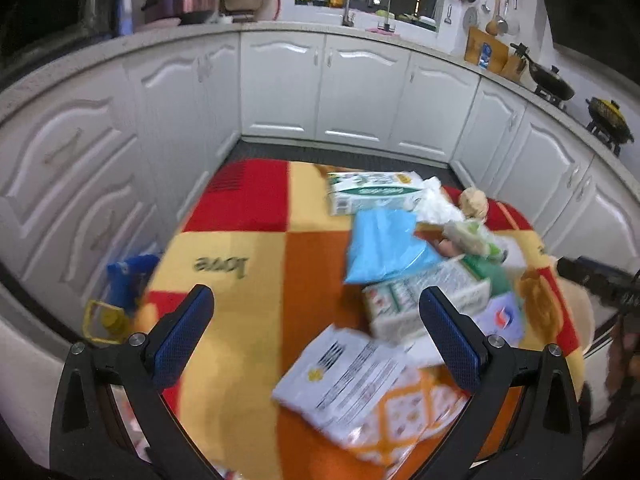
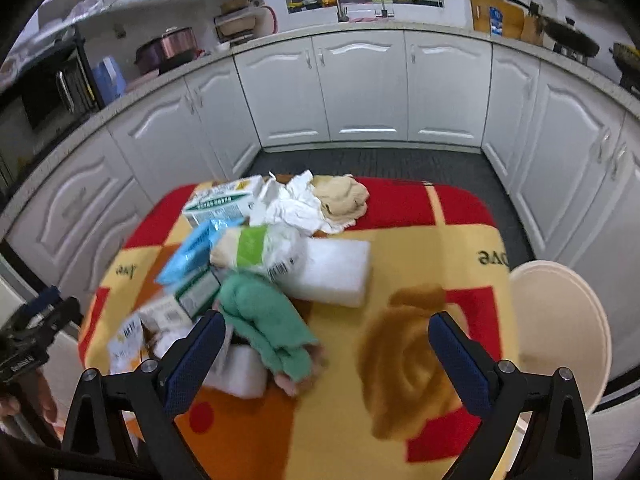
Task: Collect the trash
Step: 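Lower the left gripper onto the blue wrapper and close it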
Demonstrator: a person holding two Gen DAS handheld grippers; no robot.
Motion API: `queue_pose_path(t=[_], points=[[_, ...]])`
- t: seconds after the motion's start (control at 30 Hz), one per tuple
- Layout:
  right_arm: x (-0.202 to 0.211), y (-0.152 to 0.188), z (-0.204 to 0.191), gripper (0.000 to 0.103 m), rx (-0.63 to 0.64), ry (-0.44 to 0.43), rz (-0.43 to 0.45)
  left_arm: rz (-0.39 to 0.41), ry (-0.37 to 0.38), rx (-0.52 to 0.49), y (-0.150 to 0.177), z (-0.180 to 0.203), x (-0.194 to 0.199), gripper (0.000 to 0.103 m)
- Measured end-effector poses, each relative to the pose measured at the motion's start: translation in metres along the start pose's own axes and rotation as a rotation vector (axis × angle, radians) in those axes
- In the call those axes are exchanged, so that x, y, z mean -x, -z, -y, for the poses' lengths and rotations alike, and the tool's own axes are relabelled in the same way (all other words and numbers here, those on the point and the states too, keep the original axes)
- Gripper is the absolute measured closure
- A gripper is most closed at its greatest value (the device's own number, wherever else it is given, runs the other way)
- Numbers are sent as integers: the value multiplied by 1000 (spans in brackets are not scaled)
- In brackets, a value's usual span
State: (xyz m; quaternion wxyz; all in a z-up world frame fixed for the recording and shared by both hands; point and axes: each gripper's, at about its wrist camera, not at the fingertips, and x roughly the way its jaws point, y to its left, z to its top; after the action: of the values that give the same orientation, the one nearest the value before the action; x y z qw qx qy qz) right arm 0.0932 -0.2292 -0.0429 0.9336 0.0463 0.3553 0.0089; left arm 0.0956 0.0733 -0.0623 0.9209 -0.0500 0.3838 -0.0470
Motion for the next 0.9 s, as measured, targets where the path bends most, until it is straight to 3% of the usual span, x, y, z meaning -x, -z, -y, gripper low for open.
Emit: queue_pose_path(t=[0.2,0.33,0.63,0.7,0.73,0.9], points=[[-32,-26,-11,15,-7,-88,-49,-72,75,1,-36,17,-50,1],[-56,-38,-19,19,14,-104,-82,-175,115,38,-54,19,-96,1],[-76,-36,-10,22,33,-108,-128,-289,106,-69,-55,43,-144,2],[-78,-36,-6,22,19,-124,-137,-293,101,-95,-52,44,-148,21],[-79,-37,-5,22,17,-126,-138,-306,105,-107,-50,44,-148,38],[-83,-42,-13,22,30,-139,-134,-255,133,-90,-50,32,-128,43]])
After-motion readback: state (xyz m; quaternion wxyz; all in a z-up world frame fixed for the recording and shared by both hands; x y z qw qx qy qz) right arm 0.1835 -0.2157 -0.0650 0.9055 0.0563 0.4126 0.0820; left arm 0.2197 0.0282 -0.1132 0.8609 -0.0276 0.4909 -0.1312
